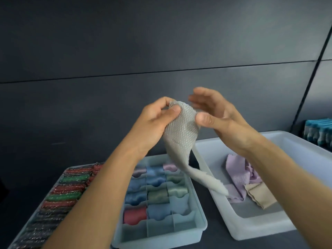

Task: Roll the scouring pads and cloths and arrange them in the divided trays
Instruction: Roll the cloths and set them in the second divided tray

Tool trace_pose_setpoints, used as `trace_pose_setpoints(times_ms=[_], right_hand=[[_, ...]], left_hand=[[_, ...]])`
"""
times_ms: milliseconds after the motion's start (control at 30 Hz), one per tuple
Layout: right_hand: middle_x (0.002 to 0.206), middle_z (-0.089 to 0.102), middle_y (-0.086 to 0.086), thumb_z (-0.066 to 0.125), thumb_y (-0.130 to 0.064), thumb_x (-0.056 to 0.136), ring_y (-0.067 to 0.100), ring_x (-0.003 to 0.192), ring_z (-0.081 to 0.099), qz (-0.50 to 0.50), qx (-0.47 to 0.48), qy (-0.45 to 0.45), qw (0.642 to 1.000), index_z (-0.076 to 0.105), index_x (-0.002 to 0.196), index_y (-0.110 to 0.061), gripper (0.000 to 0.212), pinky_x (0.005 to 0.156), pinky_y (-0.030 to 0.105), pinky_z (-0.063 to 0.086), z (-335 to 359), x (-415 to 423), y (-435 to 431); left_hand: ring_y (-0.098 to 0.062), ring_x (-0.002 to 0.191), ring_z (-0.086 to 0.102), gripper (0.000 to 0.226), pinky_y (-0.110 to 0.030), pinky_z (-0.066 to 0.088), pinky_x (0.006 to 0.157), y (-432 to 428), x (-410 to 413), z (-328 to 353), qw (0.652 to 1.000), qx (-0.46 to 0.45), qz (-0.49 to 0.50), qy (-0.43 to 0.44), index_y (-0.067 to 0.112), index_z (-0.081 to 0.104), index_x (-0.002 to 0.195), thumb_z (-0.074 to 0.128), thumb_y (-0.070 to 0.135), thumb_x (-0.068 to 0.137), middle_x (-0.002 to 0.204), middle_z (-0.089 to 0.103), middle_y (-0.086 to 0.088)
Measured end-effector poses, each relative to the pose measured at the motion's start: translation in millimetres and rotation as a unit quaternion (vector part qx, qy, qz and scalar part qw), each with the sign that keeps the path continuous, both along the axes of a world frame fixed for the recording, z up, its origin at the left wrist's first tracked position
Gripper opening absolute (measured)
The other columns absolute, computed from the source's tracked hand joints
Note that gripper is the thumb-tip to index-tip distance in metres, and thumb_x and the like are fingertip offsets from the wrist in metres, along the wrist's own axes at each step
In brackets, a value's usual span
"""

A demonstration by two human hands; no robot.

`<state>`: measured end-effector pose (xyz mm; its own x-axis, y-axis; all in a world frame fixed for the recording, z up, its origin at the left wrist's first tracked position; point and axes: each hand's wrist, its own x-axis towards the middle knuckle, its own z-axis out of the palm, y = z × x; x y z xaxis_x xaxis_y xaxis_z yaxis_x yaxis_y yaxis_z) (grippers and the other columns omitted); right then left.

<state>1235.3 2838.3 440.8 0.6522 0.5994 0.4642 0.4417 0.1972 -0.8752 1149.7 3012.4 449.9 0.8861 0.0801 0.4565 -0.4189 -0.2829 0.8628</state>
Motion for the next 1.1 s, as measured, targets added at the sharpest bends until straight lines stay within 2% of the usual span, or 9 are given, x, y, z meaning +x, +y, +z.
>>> trace_pose_setpoints(times_ms=[100, 167, 233, 367, 567, 733, 833, 967, 1100], right_hand=[[0.105, 0.068, 0.005, 0.086, -0.018, 0.065, 0.015, 0.097, 0.064, 0.032, -0.090, -0.007, 0.995, 0.060, 0.114, -0.012, 0.056, 0.086, 0.028, 0.053, 10.9, -9.3, 5.3], [0.083, 0.064, 0.008, 0.082, -0.014, 0.064, 0.019, 0.077, 0.060, 0.031, -0.097, 0.008, 0.995, 0.062, 0.096, 0.000, 0.040, 0.071, 0.027, 0.053, 13.0, -15.6, 5.1], [0.070, 0.059, 0.005, 0.078, -0.016, 0.065, 0.016, 0.068, 0.056, 0.015, -0.093, 0.016, 0.995, 0.061, 0.079, -0.001, 0.027, 0.062, 0.023, 0.050, 13.0, -15.9, -0.8], [0.069, 0.063, 0.000, 0.079, -0.013, 0.071, 0.012, 0.069, 0.059, 0.036, -0.038, 0.021, 0.998, 0.065, 0.067, -0.014, 0.014, 0.071, 0.019, 0.048, 9.7, -11.5, -9.8], [0.085, 0.069, 0.006, 0.064, -0.017, 0.077, 0.017, 0.079, 0.064, 0.122, 0.067, 0.071, 0.988, 0.069, 0.088, -0.007, 0.015, 0.073, 0.025, 0.052, 13.2, -16.3, -1.2], [0.080, 0.066, 0.006, 0.069, -0.011, 0.082, 0.017, 0.075, 0.060, 0.088, 0.064, 0.034, 0.994, 0.066, 0.086, -0.003, 0.009, 0.072, 0.025, 0.048, 15.6, -22.1, 16.8], [0.077, 0.069, 0.004, 0.072, -0.009, 0.077, 0.013, 0.069, 0.062, 0.047, 0.099, 0.030, 0.993, 0.065, 0.084, -0.004, 0.011, 0.066, 0.021, 0.049, 14.9, -26.8, 28.8], [0.087, 0.064, 0.010, 0.075, -0.013, 0.074, 0.016, 0.076, 0.059, -0.013, 0.117, 0.007, 0.993, 0.063, 0.086, -0.013, 0.018, 0.066, 0.020, 0.049, 12.3, -25.2, 37.6], [0.100, 0.068, 0.002, 0.066, -0.018, 0.085, 0.012, 0.091, 0.062, 0.022, 0.024, -0.037, 0.999, 0.066, 0.110, -0.014, 0.025, 0.076, 0.021, 0.049, 13.7, -23.5, 32.3]], left_hand=[[-0.002, 0.070, 0.062, 0.012, -0.014, 0.047, 0.063, 5.4, -4.0, 10.8, 0.999, 0.036, -0.009, -0.011, 0.009, 0.061, 0.097, 0.052, 0.016, 0.099, 0.073, 0.069, 0.009], [-0.002, 0.070, 0.062, 0.010, -0.013, 0.046, 0.063, 11.0, -7.4, 14.0, 0.999, 0.040, -0.008, -0.022, 0.010, 0.061, 0.095, 0.054, 0.016, 0.098, 0.074, 0.069, 0.009], [-0.003, 0.076, 0.064, 0.010, -0.014, 0.048, 0.067, 18.2, -11.3, 15.0, 0.999, 0.037, -0.002, -0.029, 0.011, 0.062, 0.094, 0.054, 0.016, 0.098, 0.078, 0.069, 0.007], [-0.003, 0.080, 0.065, 0.012, -0.015, 0.049, 0.072, 27.9, -19.1, 11.4, 0.999, 0.007, 0.008, -0.034, 0.010, 0.063, 0.095, 0.053, 0.016, 0.098, 0.080, 0.070, 0.009], [-0.019, 0.083, 0.057, 0.017, -0.033, 0.045, 0.078, 25.6, -15.9, 1.0, 0.995, -0.094, -0.031, -0.026, 0.012, 0.063, 0.095, 0.049, 0.018, 0.100, 0.086, 0.065, 0.000], [-0.004, 0.071, 0.060, 0.021, -0.019, 0.049, 0.066, 5.0, -9.9, -3.8, 0.985, -0.152, -0.079, -0.035, 0.017, 0.062, 0.088, 0.044, 0.014, 0.100, 0.077, 0.066, 0.008], [-0.009, 0.077, 0.063, 0.024, -0.024, 0.053, 0.072, -4.4, -4.4, -5.4, 0.974, -0.205, -0.084, -0.045, 0.020, 0.063, 0.087, 0.045, 0.011, 0.101, 0.084, 0.069, 0.003], [-0.020, 0.085, 0.066, 0.014, -0.033, 0.057, 0.073, -13.1, -1.5, -4.1, 0.961, -0.261, -0.093, -0.022, 0.017, 0.058, 0.108, 0.048, 0.011, 0.100, 0.094, 0.071, -0.006], [-0.018, 0.096, 0.069, 0.047, -0.036, 0.059, 0.079, -9.7, 3.6, -6.6, 0.951, -0.298, -0.075, 0.034, 0.018, 0.044, 0.139, 0.060, 0.026, 0.096, 0.110, 0.070, -0.007]])
